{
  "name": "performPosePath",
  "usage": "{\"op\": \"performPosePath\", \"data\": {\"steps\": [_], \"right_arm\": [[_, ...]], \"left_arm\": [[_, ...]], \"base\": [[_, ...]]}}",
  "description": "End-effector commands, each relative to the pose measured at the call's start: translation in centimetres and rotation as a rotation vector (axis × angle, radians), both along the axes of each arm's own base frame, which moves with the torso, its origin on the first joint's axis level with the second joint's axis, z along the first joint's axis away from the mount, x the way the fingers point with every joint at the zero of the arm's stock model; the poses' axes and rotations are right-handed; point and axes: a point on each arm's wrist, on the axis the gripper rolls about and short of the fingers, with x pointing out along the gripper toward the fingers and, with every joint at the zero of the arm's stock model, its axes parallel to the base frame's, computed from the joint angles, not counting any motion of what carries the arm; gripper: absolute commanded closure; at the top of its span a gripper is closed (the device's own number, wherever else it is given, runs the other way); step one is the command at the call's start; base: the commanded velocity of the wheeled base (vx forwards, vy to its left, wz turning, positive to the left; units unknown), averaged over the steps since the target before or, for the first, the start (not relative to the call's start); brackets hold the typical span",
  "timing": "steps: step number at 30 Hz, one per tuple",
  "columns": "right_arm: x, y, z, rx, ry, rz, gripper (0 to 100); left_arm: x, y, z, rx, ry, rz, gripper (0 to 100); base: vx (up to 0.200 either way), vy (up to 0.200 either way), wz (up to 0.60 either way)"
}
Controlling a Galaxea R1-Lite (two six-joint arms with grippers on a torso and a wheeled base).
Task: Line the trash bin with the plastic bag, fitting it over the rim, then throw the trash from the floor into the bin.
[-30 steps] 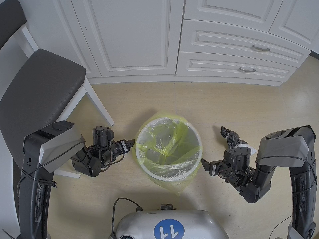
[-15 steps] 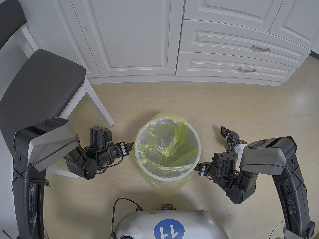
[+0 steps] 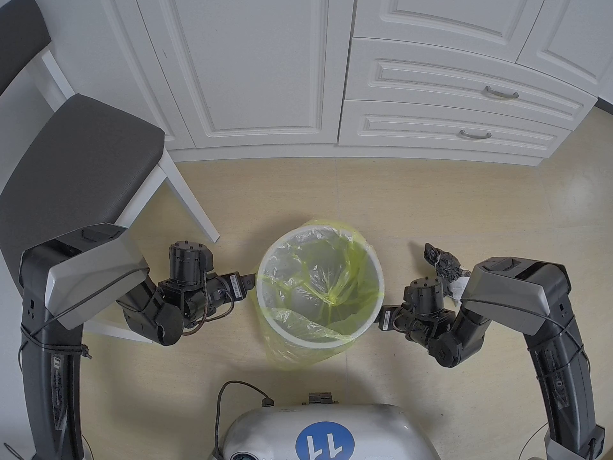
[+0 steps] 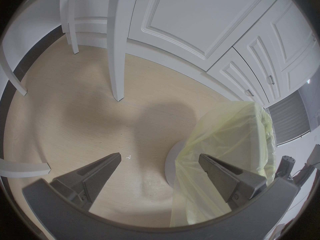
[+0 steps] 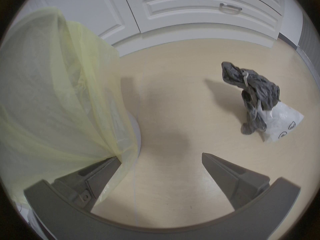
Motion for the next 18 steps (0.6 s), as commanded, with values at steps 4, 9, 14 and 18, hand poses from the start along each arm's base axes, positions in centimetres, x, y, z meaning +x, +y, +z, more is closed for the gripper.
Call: {"op": "performPosePath", "data": {"steps": [4, 9, 14, 18], "right_arm": [[-2.5, -1.5, 6.8, 0.034, -0.079, 0.015, 0], [-5.0, -2.5, 10.8, 0.020, -0.113, 0.082, 0], [-6.6, -3.8, 12.1, -0.062, -0.134, 0.102, 0], [-7.0, -4.1, 12.7, -0.063, -0.143, 0.102, 0]], "left_arm": [[-0.3, 0.6, 1.0, 0.001, -0.015, 0.009, 0], [-1.5, 1.7, 4.0, 0.014, -0.055, -0.002, 0], [-2.4, 2.5, 5.5, 0.063, -0.089, -0.020, 0], [-2.8, 2.6, 6.2, 0.071, -0.103, -0.025, 0]], "base": [[0.000, 0.000, 0.00], [0.000, 0.000, 0.00], [0.000, 0.000, 0.00], [0.000, 0.000, 0.00]]}}
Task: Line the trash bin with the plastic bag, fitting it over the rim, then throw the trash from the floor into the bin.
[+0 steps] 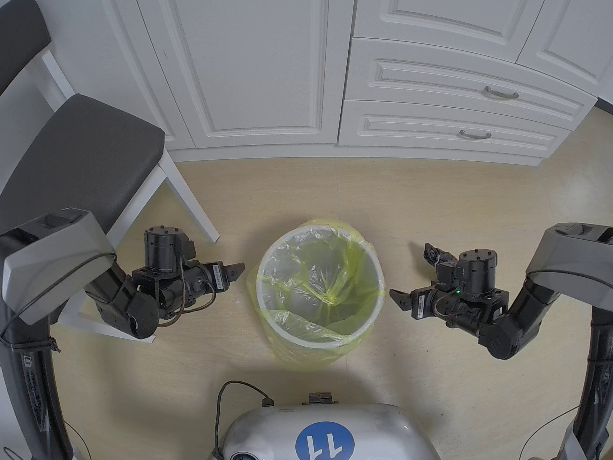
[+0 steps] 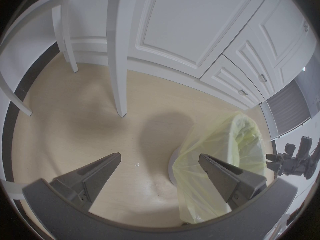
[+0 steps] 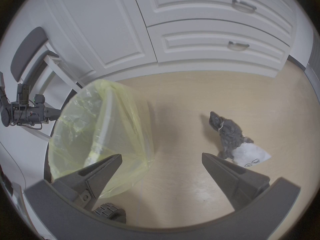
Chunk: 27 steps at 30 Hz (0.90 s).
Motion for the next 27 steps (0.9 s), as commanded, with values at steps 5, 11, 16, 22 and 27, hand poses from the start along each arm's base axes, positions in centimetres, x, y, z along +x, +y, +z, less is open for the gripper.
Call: {"op": "performPosePath", "data": {"steps": [5, 11, 16, 22, 27], "right_arm": [[-2.0, -0.4, 4.1, 0.026, -0.088, 0.014, 0], [-2.6, 0.8, 5.2, 0.051, -0.136, 0.036, 0], [-2.2, 2.5, 4.3, 0.059, -0.193, 0.015, 0], [-2.7, 5.5, 2.2, 0.044, -0.230, -0.022, 0], [-2.5, 6.3, 0.6, 0.032, -0.203, -0.009, 0]], "left_arm": [[-1.8, 0.7, 3.8, -0.006, -0.076, -0.004, 0], [-2.5, 0.8, 4.7, 0.001, -0.096, -0.016, 0], [-3.3, -0.3, 3.5, -0.013, -0.058, -0.099, 0], [-3.6, -3.3, 1.5, -0.019, -0.064, -0.175, 0], [-3.9, -4.1, 0.7, -0.020, -0.069, -0.197, 0]], "base": [[0.000, 0.000, 0.00], [0.000, 0.000, 0.00], [0.000, 0.000, 0.00], [0.000, 0.000, 0.00], [0.000, 0.000, 0.00]]}}
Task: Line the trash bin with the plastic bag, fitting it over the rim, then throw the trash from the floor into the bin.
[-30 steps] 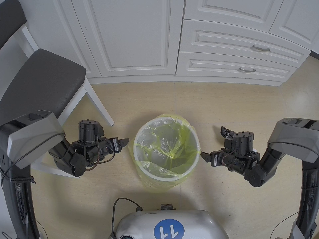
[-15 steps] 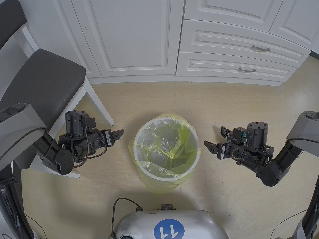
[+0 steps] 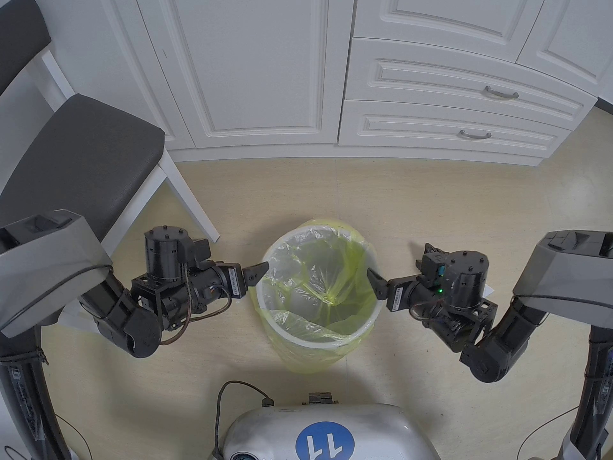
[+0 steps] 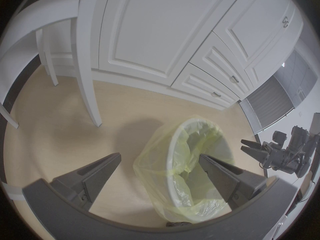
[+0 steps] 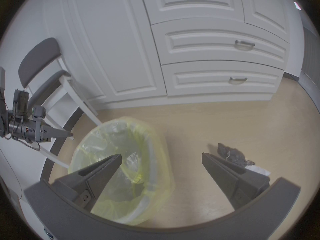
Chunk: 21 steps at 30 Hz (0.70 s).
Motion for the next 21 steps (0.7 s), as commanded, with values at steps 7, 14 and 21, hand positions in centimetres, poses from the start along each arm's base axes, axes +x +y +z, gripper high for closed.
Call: {"op": "performPosePath", "data": {"steps": [7, 14, 21], "right_arm": [[1.1, 1.5, -2.7, 0.019, 0.041, 0.005, 0], [1.5, 1.7, -1.7, 0.066, 0.016, -0.003, 0], [2.7, 1.5, -1.8, 0.069, -0.007, -0.057, 0]], "left_arm": [[0.1, -2.8, -3.7, 0.064, 0.053, -0.008, 0], [1.1, -4.1, -4.8, 0.110, 0.031, 0.056, 0], [1.7, -5.4, -5.9, 0.134, 0.018, 0.103, 0]], "base": [[0.000, 0.000, 0.00], [0.000, 0.000, 0.00], [0.000, 0.000, 0.00]]}}
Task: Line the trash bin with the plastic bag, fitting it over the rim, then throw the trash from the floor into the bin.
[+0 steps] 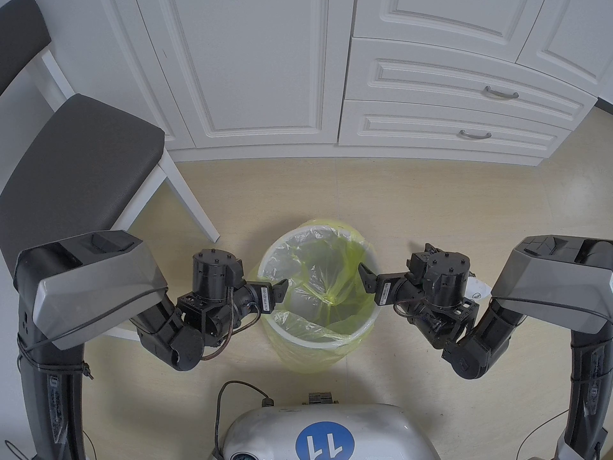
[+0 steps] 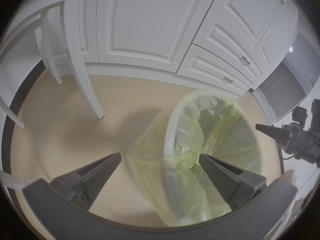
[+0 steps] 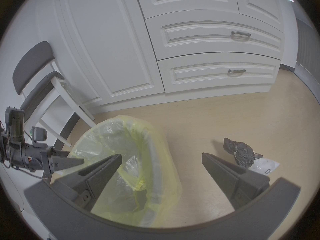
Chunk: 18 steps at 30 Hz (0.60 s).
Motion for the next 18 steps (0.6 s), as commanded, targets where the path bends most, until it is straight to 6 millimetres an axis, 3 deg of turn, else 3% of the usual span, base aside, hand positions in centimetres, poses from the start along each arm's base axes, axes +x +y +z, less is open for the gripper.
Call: {"op": "performPosePath", "data": {"steps": [1, 8, 14, 18], "right_arm": [[0.9, -0.2, -0.2, 0.002, -0.009, -0.020, 0], [1.0, -1.4, 2.6, 0.025, -0.061, -0.047, 0], [1.2, -2.4, 3.1, 0.002, -0.060, -0.071, 0], [1.7, -4.3, 4.0, -0.020, -0.044, -0.117, 0]], "left_arm": [[0.6, -0.9, -1.5, 0.020, 0.006, 0.024, 0], [1.3, -1.5, -1.8, 0.033, -0.011, 0.068, 0], [1.5, -1.8, -1.9, 0.034, -0.022, 0.079, 0], [1.2, -1.7, -0.6, 0.020, -0.043, 0.080, 0]], "base": [[0.000, 0.000, 0.00], [0.000, 0.000, 0.00], [0.000, 0.000, 0.00], [0.000, 0.000, 0.00]]}}
